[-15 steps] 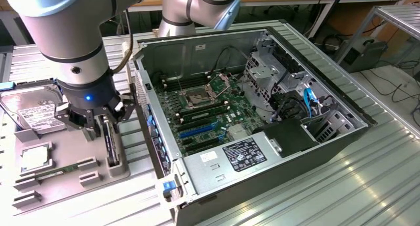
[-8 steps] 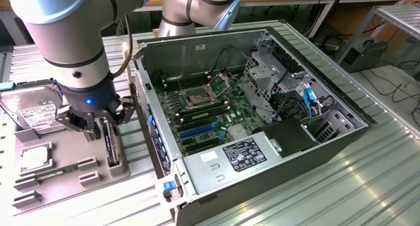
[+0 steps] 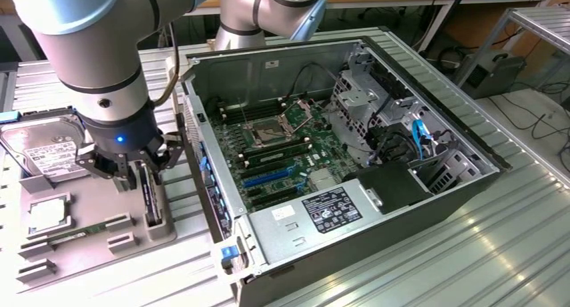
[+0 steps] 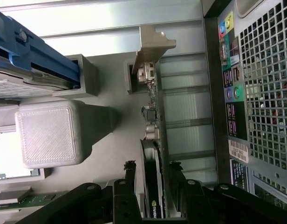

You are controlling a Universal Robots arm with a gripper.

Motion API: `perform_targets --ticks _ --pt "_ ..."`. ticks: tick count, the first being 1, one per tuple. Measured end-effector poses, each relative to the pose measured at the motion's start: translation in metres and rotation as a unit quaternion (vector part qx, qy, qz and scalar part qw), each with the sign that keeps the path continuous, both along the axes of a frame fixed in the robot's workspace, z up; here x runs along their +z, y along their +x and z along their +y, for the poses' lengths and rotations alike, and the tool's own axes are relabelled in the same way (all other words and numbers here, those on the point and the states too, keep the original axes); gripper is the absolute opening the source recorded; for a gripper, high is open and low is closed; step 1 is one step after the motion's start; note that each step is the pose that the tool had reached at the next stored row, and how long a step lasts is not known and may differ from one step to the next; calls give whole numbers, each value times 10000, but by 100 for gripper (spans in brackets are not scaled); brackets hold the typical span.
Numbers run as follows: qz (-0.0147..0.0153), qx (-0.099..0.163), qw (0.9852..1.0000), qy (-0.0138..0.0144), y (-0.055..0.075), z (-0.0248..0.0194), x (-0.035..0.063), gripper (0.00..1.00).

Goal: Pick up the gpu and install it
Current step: 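Pick up the gpu and move the gpu toward the slot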

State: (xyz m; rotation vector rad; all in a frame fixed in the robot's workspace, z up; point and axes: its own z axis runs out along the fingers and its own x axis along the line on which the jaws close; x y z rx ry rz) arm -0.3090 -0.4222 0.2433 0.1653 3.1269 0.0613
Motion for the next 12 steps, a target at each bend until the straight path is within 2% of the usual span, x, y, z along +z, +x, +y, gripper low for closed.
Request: perform_targets --ticks 4,6,9,12 --pt "11 -4 10000 -2 -1 0 -17 42" --pt "33 -4 10000 -1 -1 0 -18 42" --pt "92 -3 10000 -1 -1 1 -19 42" --pt "101 -4 9999 -1 -1 0 -19 42"
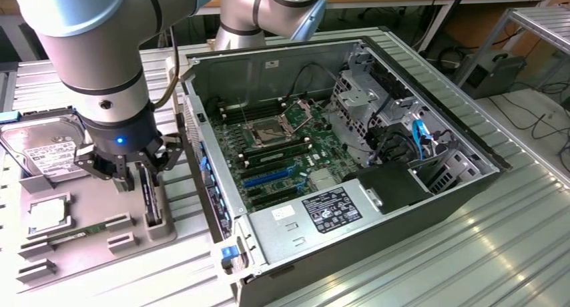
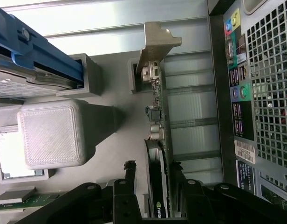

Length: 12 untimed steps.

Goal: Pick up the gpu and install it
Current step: 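Pick up the gpu and move the gpu toward the slot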

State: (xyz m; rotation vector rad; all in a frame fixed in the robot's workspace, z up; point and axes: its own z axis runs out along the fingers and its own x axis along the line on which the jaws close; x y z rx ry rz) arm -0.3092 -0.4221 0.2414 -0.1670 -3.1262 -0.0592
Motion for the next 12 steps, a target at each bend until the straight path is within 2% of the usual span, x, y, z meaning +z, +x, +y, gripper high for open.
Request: perform_targets --ticks 6,7,8,12 --pt "1 1 10000 -1 1 1 -2 42" --pt "1 1 10000 0 1 1 -3 41" --pt "1 0 10000 0 1 2 -4 33" --pt "1 1 10000 -1 1 1 -4 33"
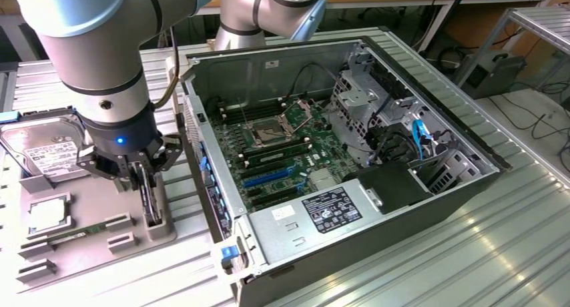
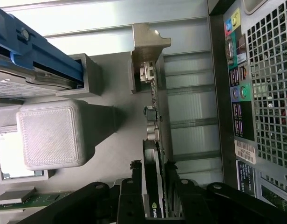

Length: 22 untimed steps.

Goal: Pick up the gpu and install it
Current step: 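Pick up the gpu and move the gpu toward the slot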

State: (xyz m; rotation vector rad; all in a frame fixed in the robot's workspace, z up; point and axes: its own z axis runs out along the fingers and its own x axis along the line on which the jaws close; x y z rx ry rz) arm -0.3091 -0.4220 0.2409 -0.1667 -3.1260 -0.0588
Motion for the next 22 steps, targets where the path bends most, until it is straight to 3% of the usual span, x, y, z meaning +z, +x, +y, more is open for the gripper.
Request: perform_targets --ticks 1,7,14,20,22 --pt "0 0 10000 0 0 0 0 27" --pt "-1 28 10000 0 0 0 0 27" --pt "-1 362 9993 4 1 0 -1 26" --pt "-1 363 9993 5 1 0 6 26" --pt "-1 367 9993 5 1 0 51 26"
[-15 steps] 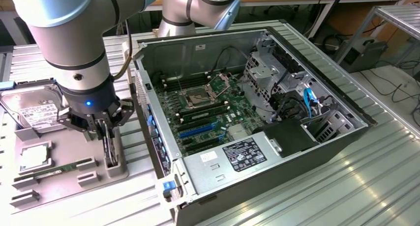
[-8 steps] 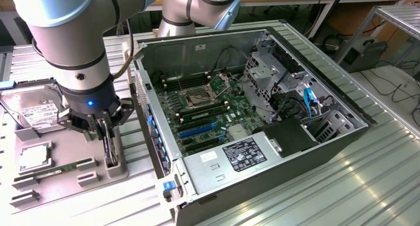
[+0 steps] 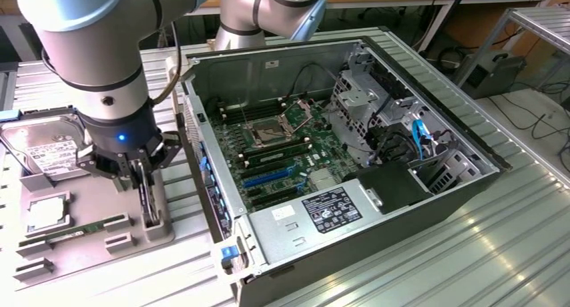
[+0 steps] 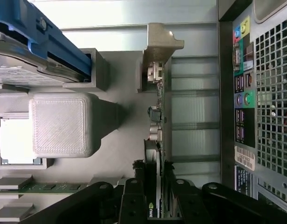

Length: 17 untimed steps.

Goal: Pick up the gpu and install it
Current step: 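Pick up the gpu and move the gpu toward the slot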

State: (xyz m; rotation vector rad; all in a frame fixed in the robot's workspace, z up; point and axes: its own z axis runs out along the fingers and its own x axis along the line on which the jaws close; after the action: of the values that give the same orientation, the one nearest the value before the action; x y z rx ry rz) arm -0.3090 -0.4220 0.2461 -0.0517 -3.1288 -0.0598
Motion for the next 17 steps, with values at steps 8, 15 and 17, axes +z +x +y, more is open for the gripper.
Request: perform_targets --ticks 8,15,17 --pt "0 43 10000 0 5 0 484 26" --pt "0 74 10000 7 72 0 826 26" --pt "1 84 10000 21 119 -1 925 26"
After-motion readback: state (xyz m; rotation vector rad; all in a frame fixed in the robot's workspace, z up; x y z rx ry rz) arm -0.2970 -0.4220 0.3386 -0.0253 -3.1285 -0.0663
